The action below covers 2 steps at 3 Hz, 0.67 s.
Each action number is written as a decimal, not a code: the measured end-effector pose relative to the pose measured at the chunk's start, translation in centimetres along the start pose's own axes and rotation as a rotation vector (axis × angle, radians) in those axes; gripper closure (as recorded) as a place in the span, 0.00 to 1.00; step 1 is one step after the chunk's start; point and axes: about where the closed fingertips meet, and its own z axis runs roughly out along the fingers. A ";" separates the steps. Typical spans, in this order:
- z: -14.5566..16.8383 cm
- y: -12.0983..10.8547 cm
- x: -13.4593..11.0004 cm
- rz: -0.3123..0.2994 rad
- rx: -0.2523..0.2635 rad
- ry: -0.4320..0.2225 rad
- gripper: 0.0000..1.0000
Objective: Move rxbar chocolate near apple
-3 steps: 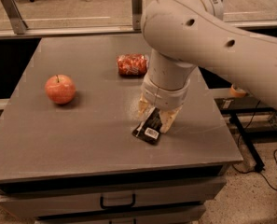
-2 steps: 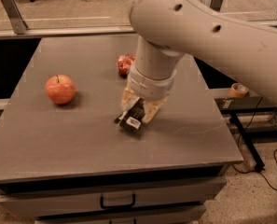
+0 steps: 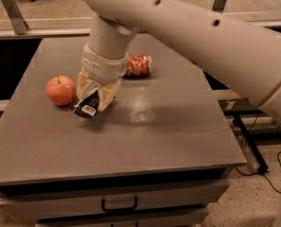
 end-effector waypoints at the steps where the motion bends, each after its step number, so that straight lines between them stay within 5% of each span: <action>1: 1.4 -3.6 -0.7 -0.044 0.012 -0.031 0.59; 2: 2.3 -4.6 -0.1 -0.039 0.015 -0.032 0.35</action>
Offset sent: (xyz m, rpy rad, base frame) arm 0.0302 0.0542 -0.0157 0.0287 0.0107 0.0349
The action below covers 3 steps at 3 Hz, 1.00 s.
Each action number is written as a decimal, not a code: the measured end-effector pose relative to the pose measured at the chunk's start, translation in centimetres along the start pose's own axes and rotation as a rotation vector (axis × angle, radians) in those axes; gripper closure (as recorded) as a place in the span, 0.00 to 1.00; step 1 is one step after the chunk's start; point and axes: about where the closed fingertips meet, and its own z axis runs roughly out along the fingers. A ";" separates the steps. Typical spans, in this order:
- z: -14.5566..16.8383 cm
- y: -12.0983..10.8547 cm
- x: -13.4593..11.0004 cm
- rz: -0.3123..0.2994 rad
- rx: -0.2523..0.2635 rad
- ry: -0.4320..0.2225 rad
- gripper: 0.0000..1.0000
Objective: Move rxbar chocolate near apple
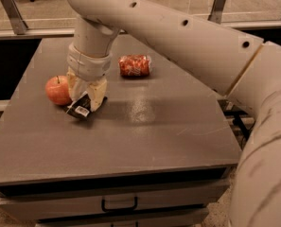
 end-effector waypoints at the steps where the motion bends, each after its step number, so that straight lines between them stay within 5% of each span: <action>1: 0.5 0.1 0.4 0.021 -0.002 0.007 0.12; 2: 0.4 0.3 0.3 0.032 -0.004 0.017 0.00; 3: -2.8 1.8 0.6 0.105 0.032 0.035 0.00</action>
Offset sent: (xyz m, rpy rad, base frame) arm -0.0007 -0.0058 -0.0027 -0.0188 -0.0090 -0.0525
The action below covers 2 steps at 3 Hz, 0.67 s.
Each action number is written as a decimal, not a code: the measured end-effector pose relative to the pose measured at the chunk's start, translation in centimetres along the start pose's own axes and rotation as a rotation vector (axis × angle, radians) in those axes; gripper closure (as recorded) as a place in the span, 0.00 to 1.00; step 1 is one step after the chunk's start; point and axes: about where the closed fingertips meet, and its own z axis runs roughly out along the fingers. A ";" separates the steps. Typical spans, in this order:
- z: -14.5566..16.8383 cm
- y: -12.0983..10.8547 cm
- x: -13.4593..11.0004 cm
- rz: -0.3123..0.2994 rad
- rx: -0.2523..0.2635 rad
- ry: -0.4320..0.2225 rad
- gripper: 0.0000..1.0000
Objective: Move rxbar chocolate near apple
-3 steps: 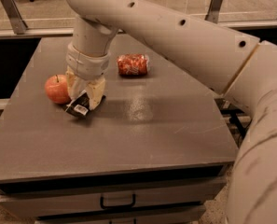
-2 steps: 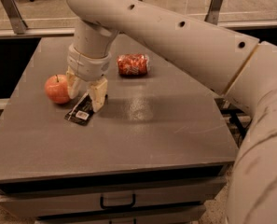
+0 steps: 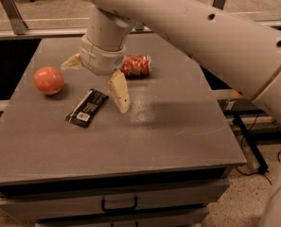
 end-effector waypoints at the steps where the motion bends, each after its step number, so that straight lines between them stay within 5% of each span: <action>1: -6.0 3.6 1.4 0.129 0.073 0.053 0.00; 2: -11.8 8.0 3.8 0.316 0.175 0.130 0.00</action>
Offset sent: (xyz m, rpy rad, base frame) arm -0.0099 -0.2353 0.1317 0.1786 -0.1498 -0.7062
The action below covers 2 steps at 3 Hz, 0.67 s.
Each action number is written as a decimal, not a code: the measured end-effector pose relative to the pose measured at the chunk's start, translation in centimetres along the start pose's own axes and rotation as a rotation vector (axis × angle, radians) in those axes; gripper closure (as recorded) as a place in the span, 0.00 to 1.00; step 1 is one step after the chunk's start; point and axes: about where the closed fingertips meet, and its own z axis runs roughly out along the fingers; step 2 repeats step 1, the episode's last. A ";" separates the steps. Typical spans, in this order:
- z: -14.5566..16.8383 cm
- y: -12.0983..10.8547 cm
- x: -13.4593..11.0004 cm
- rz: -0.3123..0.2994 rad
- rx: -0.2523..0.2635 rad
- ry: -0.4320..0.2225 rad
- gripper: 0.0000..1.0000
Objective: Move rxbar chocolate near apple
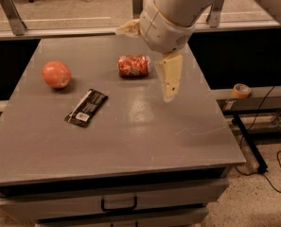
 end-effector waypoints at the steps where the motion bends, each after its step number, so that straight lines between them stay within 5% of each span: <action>1: -0.4 0.5 0.6 0.019 0.005 0.010 0.00; 2: -0.4 0.5 0.6 0.019 0.005 0.010 0.00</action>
Offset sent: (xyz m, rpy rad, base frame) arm 0.0000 0.0000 0.0000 0.0000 0.0000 0.0000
